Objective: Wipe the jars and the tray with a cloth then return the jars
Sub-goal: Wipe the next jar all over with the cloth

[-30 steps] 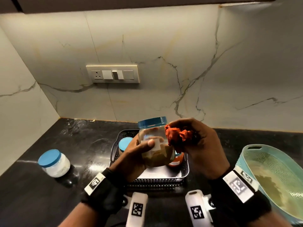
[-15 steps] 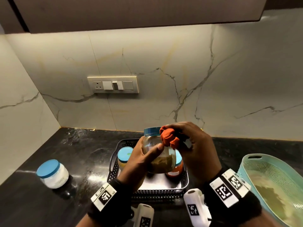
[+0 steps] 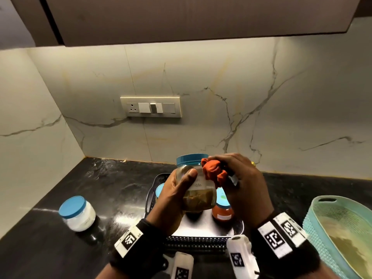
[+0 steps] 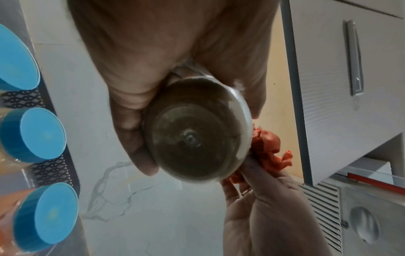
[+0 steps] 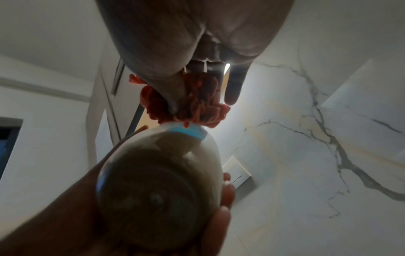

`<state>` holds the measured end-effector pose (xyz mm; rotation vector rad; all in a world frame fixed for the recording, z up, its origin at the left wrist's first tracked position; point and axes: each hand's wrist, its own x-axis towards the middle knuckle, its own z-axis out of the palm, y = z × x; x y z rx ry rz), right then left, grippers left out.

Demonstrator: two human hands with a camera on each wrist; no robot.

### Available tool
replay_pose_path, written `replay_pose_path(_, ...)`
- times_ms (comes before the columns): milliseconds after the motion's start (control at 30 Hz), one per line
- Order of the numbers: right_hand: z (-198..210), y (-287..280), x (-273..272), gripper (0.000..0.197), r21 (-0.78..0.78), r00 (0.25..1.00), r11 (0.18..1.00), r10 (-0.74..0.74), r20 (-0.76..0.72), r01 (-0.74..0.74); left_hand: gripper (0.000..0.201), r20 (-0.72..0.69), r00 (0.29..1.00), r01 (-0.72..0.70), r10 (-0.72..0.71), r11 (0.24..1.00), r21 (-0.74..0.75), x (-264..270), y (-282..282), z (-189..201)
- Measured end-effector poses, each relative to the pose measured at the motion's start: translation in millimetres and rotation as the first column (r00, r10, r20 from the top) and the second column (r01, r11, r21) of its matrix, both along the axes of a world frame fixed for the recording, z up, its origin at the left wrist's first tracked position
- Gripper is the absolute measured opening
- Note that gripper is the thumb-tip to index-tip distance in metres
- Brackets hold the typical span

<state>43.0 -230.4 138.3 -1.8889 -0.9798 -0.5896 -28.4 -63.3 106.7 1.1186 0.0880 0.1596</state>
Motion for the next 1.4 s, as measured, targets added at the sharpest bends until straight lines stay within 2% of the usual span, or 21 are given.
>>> replay_pose_path(167,-8.3,8.6,-15.4,0.058,-0.127,0.997,0.992,0.028,0.073,-0.019,0.075,-0.042,0.999,0.005,-0.005,1.000,0.005,-5.9,16.3,-1.7)
replay_pose_path(233,-11.2,11.8,-16.6,0.066,-0.166,0.995,0.986,0.029,0.092,-0.013,0.068,-0.049,0.998,0.026,-0.026,1.000,0.012,-10.2,18.9,-1.7)
replay_pose_path(300,-12.8,15.3,-15.8,0.067,-0.169,0.998,0.985,0.042,0.050,-0.033,0.053,-0.067,0.997,0.032,-0.031,0.999,0.012,-13.7,19.8,-0.3)
replay_pose_path(400,-14.9,19.8,-19.2,0.071,-0.255,1.000,0.967,0.024,0.003,-0.023,0.050,-0.080,0.997,0.006,-0.004,1.000,0.024,-16.8,22.7,4.0)
replay_pose_path(467,-14.0,24.7,-25.3,0.070,-0.284,0.995,0.956,0.052,-0.087,-0.075,0.044,-0.049,0.998,-0.034,0.036,0.999,0.040,-15.4,27.1,6.3)
replay_pose_path(533,-11.7,31.0,-30.1,0.070,-0.256,0.975,0.957,0.080,-0.207,-0.133,0.039,-0.006,0.996,-0.086,0.087,0.995,0.051,-14.5,30.7,7.6)
replay_pose_path(567,-10.6,33.9,-30.5,0.069,-0.222,0.973,0.967,0.072,-0.221,-0.122,0.040,0.004,0.994,-0.112,0.112,0.992,0.058,-13.4,31.5,8.5)
replay_pose_path(667,-11.3,41.3,-31.5,0.055,-0.102,0.987,0.995,0.006,-0.161,-0.023,0.038,0.019,0.993,-0.122,0.121,0.990,0.067,-12.6,34.0,8.6)
replay_pose_path(733,-12.1,45.7,-30.7,0.051,-0.029,0.982,1.000,0.004,-0.187,-0.010,0.036,0.025,0.994,-0.107,0.106,0.993,0.054,-12.1,38.3,8.1)
replay_pose_path(867,0.3,50.8,-18.4,0.041,0.073,0.957,0.996,0.070,-0.282,-0.051,0.056,-0.021,0.997,-0.073,0.073,0.997,0.034,-9.8,50.6,6.1)
replay_pose_path(1000,8.7,53.8,-22.8,0.038,0.002,0.959,0.993,0.114,-0.261,-0.117,0.055,-0.030,0.998,-0.055,0.056,0.998,0.017,-9.4,59.4,9.0)
replay_pose_path(1133,-5.1,61.5,-43.3,0.024,-0.038,0.990,0.995,0.091,-0.109,-0.096,0.047,0.007,0.999,-0.049,0.049,0.999,-0.009,-8.2,68.9,8.6)
replay_pose_path(1200,-6.1,65.7,-47.3,0.024,-0.072,0.987,0.986,0.148,-0.056,-0.152,0.057,0.009,0.998,-0.060,0.060,0.998,-0.032,-9.5,74.2,9.1)
replay_pose_path(1267,-0.4,70.0,-37.7,0.024,-0.051,0.983,0.983,0.172,-0.061,-0.175,0.070,0.022,0.999,-0.027,0.028,0.999,-0.022,-10.8,77.5,6.8)
replay_pose_path(1400,16.9,80.3,-15.2,0.027,0.011,0.988,0.996,0.084,-0.128,-0.083,0.051,0.041,0.999,0.002,-0.001,1.000,-0.020,-11.0,78.2,3.4)
